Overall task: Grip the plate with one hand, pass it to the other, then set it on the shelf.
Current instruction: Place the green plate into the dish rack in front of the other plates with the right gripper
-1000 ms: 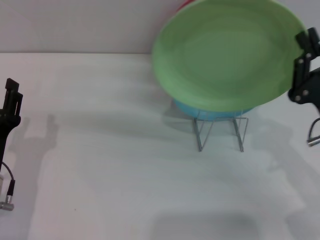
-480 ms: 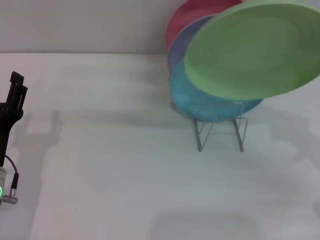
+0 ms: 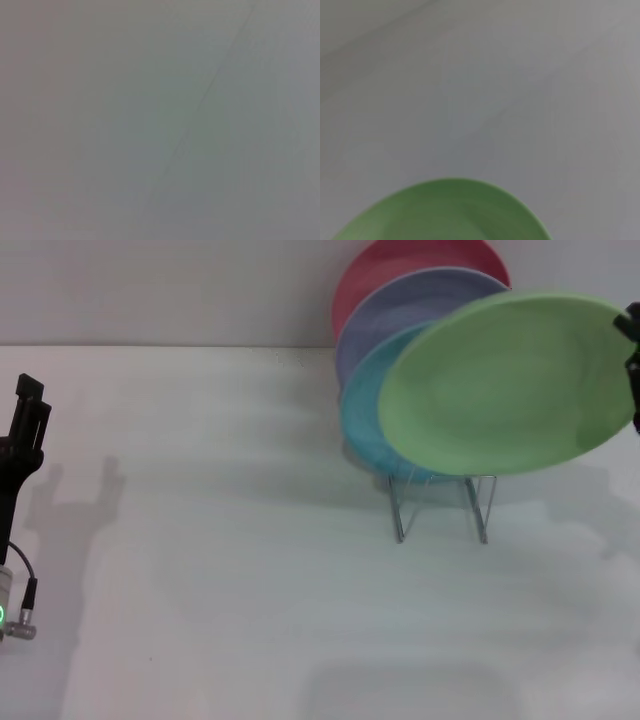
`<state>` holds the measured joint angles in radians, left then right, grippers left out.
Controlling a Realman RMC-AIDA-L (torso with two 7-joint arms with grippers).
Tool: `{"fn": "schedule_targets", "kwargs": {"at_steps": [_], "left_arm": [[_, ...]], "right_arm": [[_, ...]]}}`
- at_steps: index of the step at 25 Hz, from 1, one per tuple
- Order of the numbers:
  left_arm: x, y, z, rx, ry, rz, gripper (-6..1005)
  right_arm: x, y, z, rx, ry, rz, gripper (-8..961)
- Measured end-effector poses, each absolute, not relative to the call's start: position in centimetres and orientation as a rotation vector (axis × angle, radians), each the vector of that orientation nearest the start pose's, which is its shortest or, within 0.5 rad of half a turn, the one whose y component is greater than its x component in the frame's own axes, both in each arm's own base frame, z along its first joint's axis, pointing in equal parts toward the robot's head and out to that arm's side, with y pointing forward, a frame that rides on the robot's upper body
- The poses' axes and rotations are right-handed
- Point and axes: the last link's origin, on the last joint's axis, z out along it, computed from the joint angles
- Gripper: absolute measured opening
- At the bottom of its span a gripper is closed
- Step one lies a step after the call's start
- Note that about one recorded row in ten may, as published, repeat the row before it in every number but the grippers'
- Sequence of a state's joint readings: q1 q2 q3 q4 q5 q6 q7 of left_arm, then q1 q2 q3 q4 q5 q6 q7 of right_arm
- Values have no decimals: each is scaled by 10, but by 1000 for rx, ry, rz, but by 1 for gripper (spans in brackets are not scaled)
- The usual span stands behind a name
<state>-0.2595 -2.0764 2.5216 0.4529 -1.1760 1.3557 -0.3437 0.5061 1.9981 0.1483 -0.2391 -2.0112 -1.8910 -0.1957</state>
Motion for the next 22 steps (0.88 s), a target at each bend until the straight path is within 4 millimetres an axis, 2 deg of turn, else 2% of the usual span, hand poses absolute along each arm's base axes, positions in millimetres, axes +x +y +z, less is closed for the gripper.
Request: {"fn": "schedule_targets", "kwargs": {"at_steps": [9,22], "left_arm": [[-300,286,-21,-1310,-812,-1180,777],[-299,285,-21,-1318,-809,-1190,781]], "right_arm": [[285,307,53,-1772,-664,612,17],[291,307,36,-1849,-625,561,27]]}}
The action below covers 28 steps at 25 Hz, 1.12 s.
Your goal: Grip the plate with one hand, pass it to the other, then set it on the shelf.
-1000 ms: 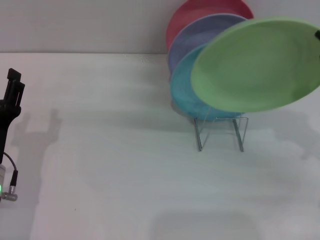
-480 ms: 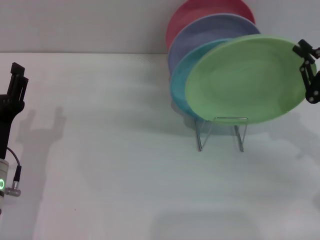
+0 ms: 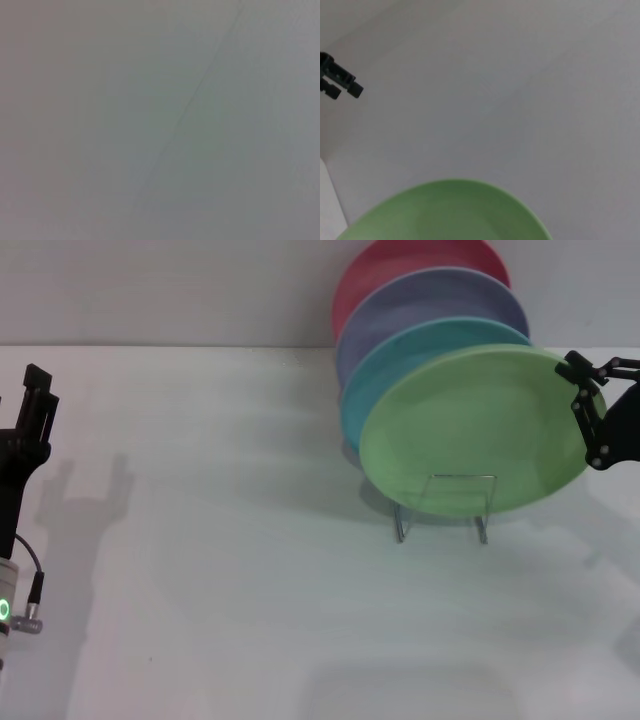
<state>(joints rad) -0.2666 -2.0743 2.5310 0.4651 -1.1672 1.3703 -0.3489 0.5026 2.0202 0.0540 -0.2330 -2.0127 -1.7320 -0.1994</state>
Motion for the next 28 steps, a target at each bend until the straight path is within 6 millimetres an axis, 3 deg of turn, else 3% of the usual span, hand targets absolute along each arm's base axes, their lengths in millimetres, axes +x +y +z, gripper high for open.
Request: {"fn": "schedule_targets", "kwargs": {"at_steps": [20,25,28], "left_arm": [[-297,287,-20,-1319,-804,-1203,787],[-297,288,-19,-1316,-800,-1205,789],[-297,288,-17,-1314,-794,-1204,790]], "right_arm": [[295,310,19,-1897,-564,505,87],[296,308,24,-1882,-516,543,189],[295,299,37,-1864,-430,682,250]]}}
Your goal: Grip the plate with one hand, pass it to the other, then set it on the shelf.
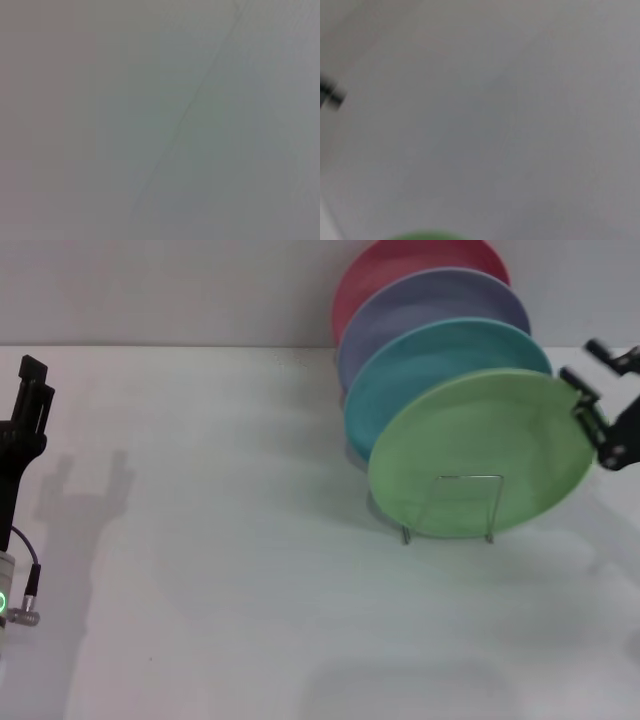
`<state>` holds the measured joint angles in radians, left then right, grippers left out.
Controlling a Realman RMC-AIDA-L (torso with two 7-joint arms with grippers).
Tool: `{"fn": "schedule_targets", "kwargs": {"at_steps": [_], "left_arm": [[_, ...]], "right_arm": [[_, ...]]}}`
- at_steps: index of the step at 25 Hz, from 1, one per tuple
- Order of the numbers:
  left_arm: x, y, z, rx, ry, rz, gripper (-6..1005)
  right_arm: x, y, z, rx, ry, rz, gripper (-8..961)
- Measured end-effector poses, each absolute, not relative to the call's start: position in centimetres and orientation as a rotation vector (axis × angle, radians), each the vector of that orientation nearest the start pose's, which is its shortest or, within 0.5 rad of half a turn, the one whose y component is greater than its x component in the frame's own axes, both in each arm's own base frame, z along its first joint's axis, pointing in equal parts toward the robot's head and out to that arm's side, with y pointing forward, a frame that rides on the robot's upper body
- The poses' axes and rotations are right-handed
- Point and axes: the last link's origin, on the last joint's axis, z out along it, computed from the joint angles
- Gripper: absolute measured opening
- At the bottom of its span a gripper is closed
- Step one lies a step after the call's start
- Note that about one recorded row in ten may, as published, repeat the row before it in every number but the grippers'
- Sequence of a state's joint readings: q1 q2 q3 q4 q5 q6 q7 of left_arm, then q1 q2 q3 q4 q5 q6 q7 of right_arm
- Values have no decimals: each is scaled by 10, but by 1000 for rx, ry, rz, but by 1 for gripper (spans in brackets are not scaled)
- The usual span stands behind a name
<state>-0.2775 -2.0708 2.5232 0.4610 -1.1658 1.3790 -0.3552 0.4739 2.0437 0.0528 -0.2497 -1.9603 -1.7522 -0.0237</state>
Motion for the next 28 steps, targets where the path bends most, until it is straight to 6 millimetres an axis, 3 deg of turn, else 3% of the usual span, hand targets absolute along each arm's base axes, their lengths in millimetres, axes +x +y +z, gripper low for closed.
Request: {"fn": "schedule_targets", "kwargs": {"at_steps": [3,4,15,22,28], "left_arm": [[-297,290,-15,-1310,-775,-1201,791],[-298,292,-13,-1312,-757,-1190,791],[-296,306,-8,-1393,-598,-1058,794],[-304,327,4,-1480,-463,-922,796],[-303,331,6,-1489,-447,-911,796]], "right_arm": [[296,289,57,-1797,-292,847,260],[300,285,69,-1745,-171,947,264],[328,293,102,-1476,304,1177,301],[350,286,96,-1210,461,1165,479],[355,286,82,-1107,467,1047,479]]}}
